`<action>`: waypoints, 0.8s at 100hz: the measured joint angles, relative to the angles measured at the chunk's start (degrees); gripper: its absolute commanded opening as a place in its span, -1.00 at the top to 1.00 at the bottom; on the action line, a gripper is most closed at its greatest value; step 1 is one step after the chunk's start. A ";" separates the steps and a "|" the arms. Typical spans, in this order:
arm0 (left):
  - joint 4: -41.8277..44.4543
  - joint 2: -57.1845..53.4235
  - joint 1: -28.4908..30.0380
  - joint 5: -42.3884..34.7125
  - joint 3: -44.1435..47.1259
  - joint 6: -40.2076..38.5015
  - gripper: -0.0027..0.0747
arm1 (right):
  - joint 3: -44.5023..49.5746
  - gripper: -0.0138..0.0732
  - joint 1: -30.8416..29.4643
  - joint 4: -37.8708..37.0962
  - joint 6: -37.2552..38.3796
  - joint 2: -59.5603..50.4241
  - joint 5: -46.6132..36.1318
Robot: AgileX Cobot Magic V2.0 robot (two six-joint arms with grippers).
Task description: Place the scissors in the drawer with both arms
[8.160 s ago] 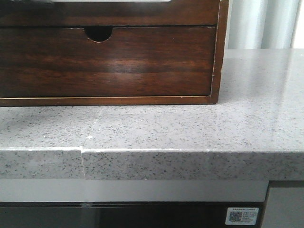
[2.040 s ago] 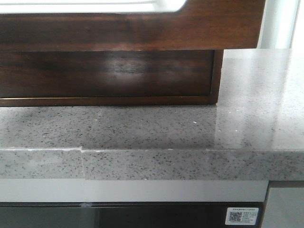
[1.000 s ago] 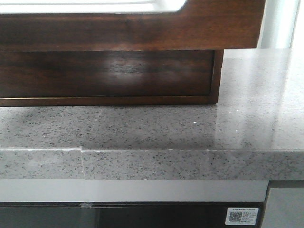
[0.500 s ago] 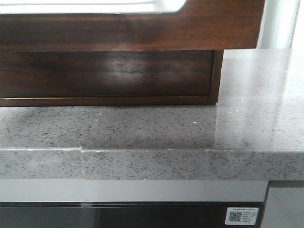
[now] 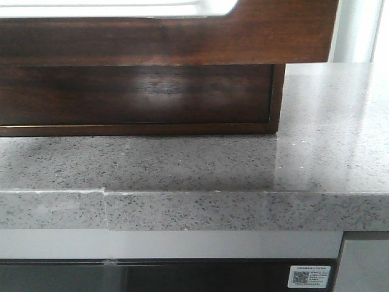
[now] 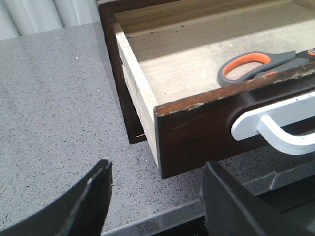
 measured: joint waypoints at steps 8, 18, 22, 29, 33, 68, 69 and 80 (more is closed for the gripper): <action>0.00 0.00 0.00 0.00 0.00 0.00 -0.07 | 3.51 0.10 0.00 0.00 0.23 -3.90 -1.35; 0.00 0.00 0.00 0.00 0.00 0.00 -0.07 | 5.57 0.12 0.00 0.08 0.23 -8.04 -2.45; 0.00 0.00 0.00 0.00 0.00 0.00 -0.07 | 5.84 0.16 0.00 0.08 0.23 -9.33 -2.73; 0.00 0.00 0.00 0.00 0.00 0.00 -0.05 | 5.97 0.28 0.00 0.08 0.23 -10.91 -2.95; 0.00 0.00 0.00 0.00 0.00 0.00 0.00 | 5.97 0.35 0.00 0.08 0.23 -11.54 -3.02; 0.00 0.00 0.00 0.00 0.00 0.00 0.91 | 5.97 0.84 0.00 0.08 0.23 -12.11 -3.07; 0.00 0.00 0.00 0.00 0.00 0.00 0.93 | 5.97 0.84 0.00 0.08 0.23 -12.11 -3.07; 0.00 0.00 0.00 0.00 0.00 0.00 0.98 | 5.97 0.84 0.00 0.08 0.33 -12.11 -3.07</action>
